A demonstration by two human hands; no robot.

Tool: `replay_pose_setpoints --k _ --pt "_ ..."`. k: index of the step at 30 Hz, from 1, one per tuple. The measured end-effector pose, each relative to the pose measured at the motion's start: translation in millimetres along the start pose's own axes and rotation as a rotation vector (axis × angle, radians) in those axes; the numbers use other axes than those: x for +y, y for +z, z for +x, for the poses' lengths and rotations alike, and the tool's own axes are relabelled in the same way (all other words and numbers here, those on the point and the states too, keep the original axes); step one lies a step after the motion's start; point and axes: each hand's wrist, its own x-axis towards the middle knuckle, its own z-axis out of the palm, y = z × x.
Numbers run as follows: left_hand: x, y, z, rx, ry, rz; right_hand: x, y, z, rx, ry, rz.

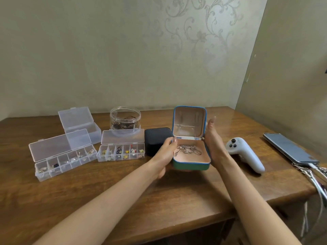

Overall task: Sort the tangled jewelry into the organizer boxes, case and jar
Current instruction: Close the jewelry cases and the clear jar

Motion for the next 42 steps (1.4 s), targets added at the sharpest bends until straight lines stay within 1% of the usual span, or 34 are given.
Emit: replay_pose_setpoints --k 2,4,6,9,12,16,18,22,27,30,34,35,39,42 --pt "1.6 -0.7 -3.3 -0.001 -0.07 -0.144 2.3 8.4 -5.2 -0.035 0.011 0.135" --pt "4.2 -4.8 -6.0 -0.012 -0.149 -0.346 6.5 9.6 -5.7 -0.048 -0.033 0.189" --pt "7.5 -11.1 -9.4 -0.065 -0.178 -0.453 8.7 8.8 -6.6 -0.053 -0.048 0.234" --pt "13.4 -15.7 -14.1 -0.143 -0.181 -0.41 12.8 3.9 -4.7 -0.09 -0.043 0.253" --pt "20.2 -14.1 -15.9 -0.125 -0.16 -0.34 15.6 0.8 -4.3 -0.129 -0.033 0.235" --pt "21.0 -17.0 -14.3 -0.099 -0.13 -0.406 14.0 -3.5 -4.4 -0.198 0.17 0.214" --pt "20.6 -20.1 -12.6 -0.093 -0.118 -0.415 11.0 -8.0 -4.9 -0.23 0.202 0.222" --pt "22.7 -25.6 -10.4 -0.119 -0.098 -0.42 10.2 -19.9 1.0 -0.289 0.137 0.128" --pt "28.2 -26.3 -9.7 -0.156 -0.091 -0.384 10.6 -24.4 8.4 -0.219 0.061 0.133" --pt "28.2 -28.4 -8.0 -0.145 -0.093 -0.338 8.5 -24.1 8.5 -0.189 -0.013 -0.008" --pt "27.6 -28.4 -6.5 -0.101 -0.085 -0.282 1.1 -25.5 7.4 -0.039 -0.229 -0.464" --pt "28.0 -28.0 -5.9 -0.087 -0.083 -0.278 -1.6 -25.6 6.3 -0.016 -0.284 -0.545" --pt "31.1 -25.9 0.9 -0.014 -0.091 -0.299 -12.4 -24.9 -4.4 0.056 -0.422 -0.717" --pt "35.1 -26.8 7.7 0.071 -0.111 -0.356 -13.4 -18.5 -20.2 0.047 -0.518 -0.805"
